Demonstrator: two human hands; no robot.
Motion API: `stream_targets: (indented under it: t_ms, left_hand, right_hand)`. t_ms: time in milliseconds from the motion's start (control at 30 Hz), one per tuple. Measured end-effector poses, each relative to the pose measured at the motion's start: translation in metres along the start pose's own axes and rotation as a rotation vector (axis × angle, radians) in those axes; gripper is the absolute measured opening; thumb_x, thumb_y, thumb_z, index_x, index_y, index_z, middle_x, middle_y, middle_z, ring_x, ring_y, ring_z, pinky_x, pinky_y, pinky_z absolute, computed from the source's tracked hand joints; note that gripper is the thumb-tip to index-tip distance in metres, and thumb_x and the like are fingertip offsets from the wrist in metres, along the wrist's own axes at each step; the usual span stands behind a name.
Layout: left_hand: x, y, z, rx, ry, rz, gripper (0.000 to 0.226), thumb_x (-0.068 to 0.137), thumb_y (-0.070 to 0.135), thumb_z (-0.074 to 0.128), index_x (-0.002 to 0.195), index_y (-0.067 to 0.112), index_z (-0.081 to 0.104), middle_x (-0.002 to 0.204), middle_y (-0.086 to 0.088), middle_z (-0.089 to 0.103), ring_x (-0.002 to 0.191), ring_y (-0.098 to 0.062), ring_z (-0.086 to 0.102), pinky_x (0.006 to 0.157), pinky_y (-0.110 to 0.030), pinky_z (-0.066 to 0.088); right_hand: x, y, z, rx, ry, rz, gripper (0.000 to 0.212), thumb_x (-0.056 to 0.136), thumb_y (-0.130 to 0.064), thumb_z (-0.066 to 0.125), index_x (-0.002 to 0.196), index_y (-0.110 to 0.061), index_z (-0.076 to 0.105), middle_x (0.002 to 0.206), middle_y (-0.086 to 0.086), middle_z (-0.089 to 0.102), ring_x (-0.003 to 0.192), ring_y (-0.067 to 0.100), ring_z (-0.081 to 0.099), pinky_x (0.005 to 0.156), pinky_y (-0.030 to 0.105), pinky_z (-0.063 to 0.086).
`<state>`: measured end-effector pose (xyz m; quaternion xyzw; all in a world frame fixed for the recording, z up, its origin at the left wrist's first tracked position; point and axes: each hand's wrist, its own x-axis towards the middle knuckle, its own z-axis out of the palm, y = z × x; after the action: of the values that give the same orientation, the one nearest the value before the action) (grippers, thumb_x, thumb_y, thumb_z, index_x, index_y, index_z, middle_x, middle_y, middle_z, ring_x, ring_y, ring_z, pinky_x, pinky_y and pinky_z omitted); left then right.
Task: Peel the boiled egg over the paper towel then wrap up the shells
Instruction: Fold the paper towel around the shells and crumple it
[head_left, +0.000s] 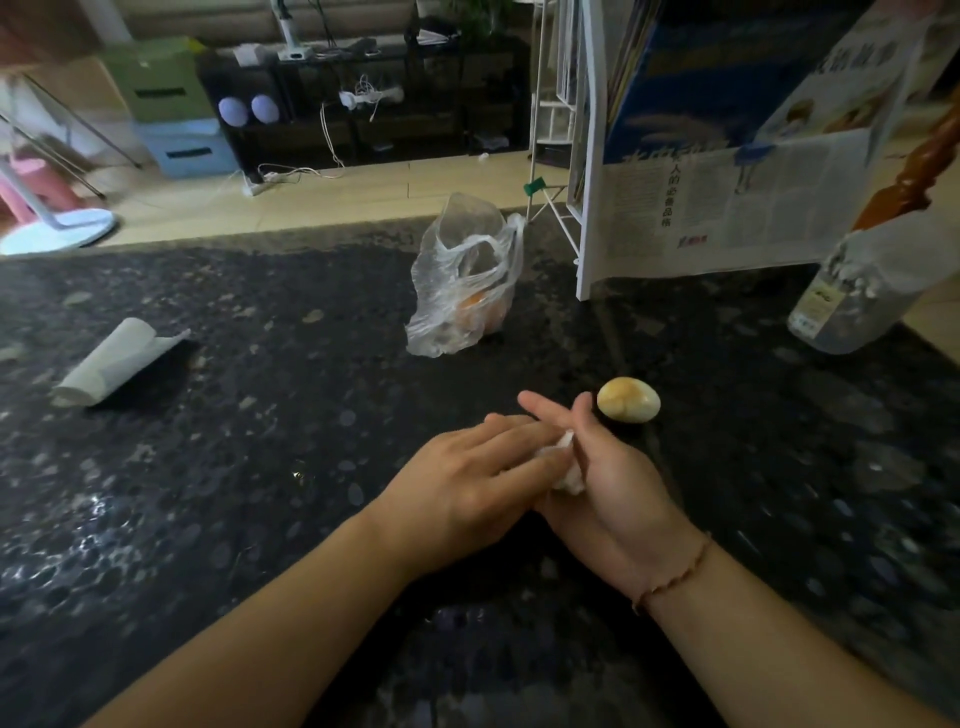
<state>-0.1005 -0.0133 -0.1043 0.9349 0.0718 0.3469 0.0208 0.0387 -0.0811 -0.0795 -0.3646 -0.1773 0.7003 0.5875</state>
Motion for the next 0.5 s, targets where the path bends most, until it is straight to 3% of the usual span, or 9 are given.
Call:
stream_targets:
  t_ms: [67, 133, 200, 267, 333, 433, 500]
  left_hand:
    - [-0.007, -0.009, -0.004, 0.036, -0.003, -0.020, 0.021, 0.091, 0.003, 0.068, 0.111, 0.002, 0.067, 0.114, -0.018, 0.070, 0.104, -0.032, 0.069, 0.080, -0.041, 0.057]
    - [-0.015, -0.020, -0.005, 0.084, -0.021, -0.118, 0.024, 0.089, 0.002, 0.068, 0.111, 0.009, 0.062, 0.112, -0.014, 0.071, 0.101, -0.029, 0.070, 0.078, -0.040, 0.058]
    - [-0.020, -0.022, -0.003, 0.103, -0.051, -0.230, 0.029, 0.085, 0.004, 0.067, 0.110, 0.016, 0.060, 0.111, -0.010, 0.072, 0.096, -0.026, 0.071, 0.075, -0.039, 0.060]
    - [-0.021, -0.015, -0.004, 0.049, -0.070, -0.311, 0.027, 0.083, 0.013, 0.068, 0.109, 0.020, 0.063, 0.109, -0.005, 0.074, 0.095, -0.020, 0.071, 0.079, -0.033, 0.059]
    - [-0.018, -0.008, -0.008, -0.013, -0.094, -0.390, 0.030, 0.082, 0.023, 0.070, 0.112, 0.019, 0.065, 0.108, 0.001, 0.074, 0.093, -0.013, 0.070, 0.081, -0.027, 0.058]
    - [-0.018, -0.008, -0.014, -0.065, -0.124, -0.522, 0.045, 0.085, 0.032, 0.066, 0.126, 0.020, 0.052, 0.111, 0.007, 0.074, 0.094, -0.012, 0.070, 0.080, -0.032, 0.057]
    - [-0.018, -0.013, -0.017, -0.138, -0.139, -0.541, 0.040, 0.085, 0.030, 0.070, 0.122, 0.019, 0.057, 0.108, 0.009, 0.073, 0.094, -0.008, 0.069, 0.081, -0.029, 0.055]
  right_hand:
    - [-0.001, 0.003, -0.001, -0.202, 0.042, -0.095, 0.036, 0.104, -0.028, 0.036, 0.136, -0.019, 0.050, 0.123, 0.007, 0.067, 0.112, 0.014, 0.065, 0.095, 0.031, 0.051]
    - [-0.002, 0.005, -0.005, -0.616, 0.111, -0.269, 0.034, 0.098, -0.012, 0.051, 0.128, -0.027, 0.055, 0.119, -0.007, 0.067, 0.111, 0.004, 0.064, 0.098, 0.025, 0.051]
    - [-0.004, 0.006, -0.010, -1.061, 0.136, -0.453, 0.039, 0.090, -0.008, 0.063, 0.117, -0.035, 0.060, 0.112, -0.022, 0.062, 0.110, -0.005, 0.060, 0.098, 0.013, 0.046]
    - [-0.002, 0.009, -0.016, -1.349, 0.127, -0.568, 0.038, 0.085, -0.011, 0.070, 0.116, -0.031, 0.064, 0.109, -0.024, 0.060, 0.108, -0.007, 0.057, 0.094, 0.004, 0.038]
    - [0.000, 0.011, -0.021, -1.463, 0.127, -0.595, 0.040, 0.084, -0.019, 0.071, 0.123, -0.026, 0.063, 0.115, -0.016, 0.062, 0.110, -0.003, 0.054, 0.098, 0.009, 0.037]
    - [0.006, 0.012, -0.027, -1.620, 0.185, -0.649, 0.042, 0.083, -0.028, 0.071, 0.124, -0.027, 0.062, 0.112, -0.010, 0.067, 0.110, 0.009, 0.058, 0.099, 0.031, 0.044]
    - [0.008, 0.013, -0.031, -1.719, 0.178, -0.677, 0.038, 0.082, -0.031, 0.071, 0.119, -0.028, 0.065, 0.106, -0.010, 0.069, 0.109, 0.013, 0.058, 0.096, 0.033, 0.044]
